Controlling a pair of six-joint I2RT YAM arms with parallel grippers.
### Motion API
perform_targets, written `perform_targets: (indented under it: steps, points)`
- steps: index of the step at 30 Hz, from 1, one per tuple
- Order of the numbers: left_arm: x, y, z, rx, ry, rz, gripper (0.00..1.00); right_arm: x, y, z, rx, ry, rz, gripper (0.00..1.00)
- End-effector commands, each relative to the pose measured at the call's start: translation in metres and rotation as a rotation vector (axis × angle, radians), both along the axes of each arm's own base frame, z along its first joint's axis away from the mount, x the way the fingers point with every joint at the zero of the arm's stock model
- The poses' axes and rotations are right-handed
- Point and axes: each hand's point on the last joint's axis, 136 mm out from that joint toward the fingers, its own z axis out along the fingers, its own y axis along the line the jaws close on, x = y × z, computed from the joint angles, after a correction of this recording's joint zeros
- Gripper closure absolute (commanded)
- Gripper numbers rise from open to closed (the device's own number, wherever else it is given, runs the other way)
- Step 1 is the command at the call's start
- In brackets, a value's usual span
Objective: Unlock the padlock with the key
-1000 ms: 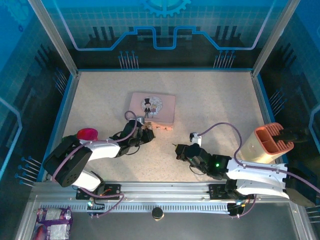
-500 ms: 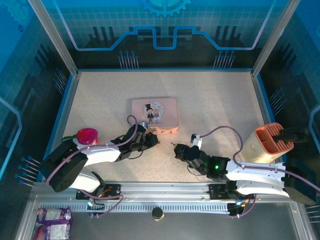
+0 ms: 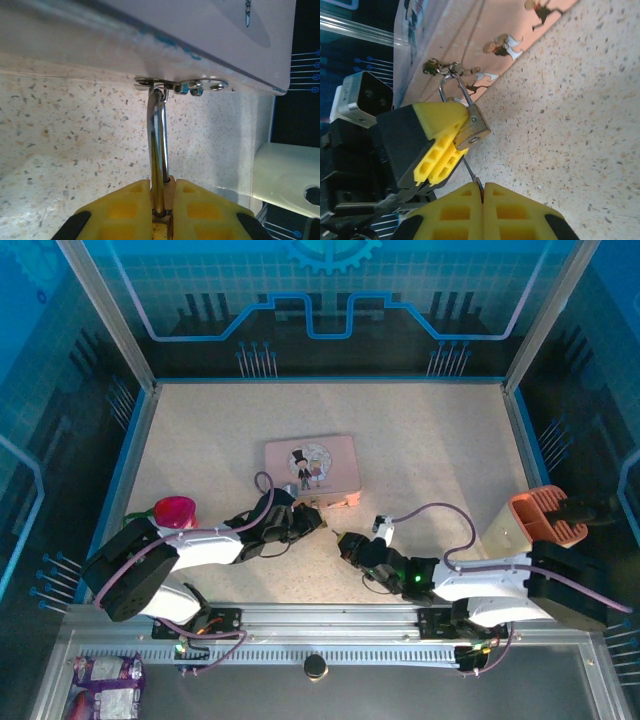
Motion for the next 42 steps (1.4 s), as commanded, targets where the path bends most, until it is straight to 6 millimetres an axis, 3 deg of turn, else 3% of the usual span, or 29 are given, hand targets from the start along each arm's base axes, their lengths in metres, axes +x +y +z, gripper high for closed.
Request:
perform_targets:
  steps: [1, 12, 19, 30, 42]
  points:
    - [0.011, -0.023, 0.045, -0.158, -0.115, -0.023, 1.00, 0.004, 0.009, 0.004, 0.152, 0.035, -0.033, 1.00]
    - [0.016, -0.019, 0.052, -0.244, -0.164, 0.037, 1.00, 0.007, 0.000, 0.004, 0.176, 0.099, -0.080, 1.00]
    - [0.014, -0.018, 0.058, -0.298, -0.179, 0.053, 1.00, 0.009, 0.005, -0.001, 0.236, 0.153, -0.071, 1.00]
    - [0.015, -0.021, 0.055, -0.349, -0.153, 0.065, 1.00, 0.016, 0.013, 0.006, 0.269, 0.165, -0.070, 1.00]
    - [0.016, -0.020, 0.060, -0.354, -0.155, 0.076, 1.00, 0.024, 0.001, 0.014, 0.256, 0.131, -0.109, 1.00]
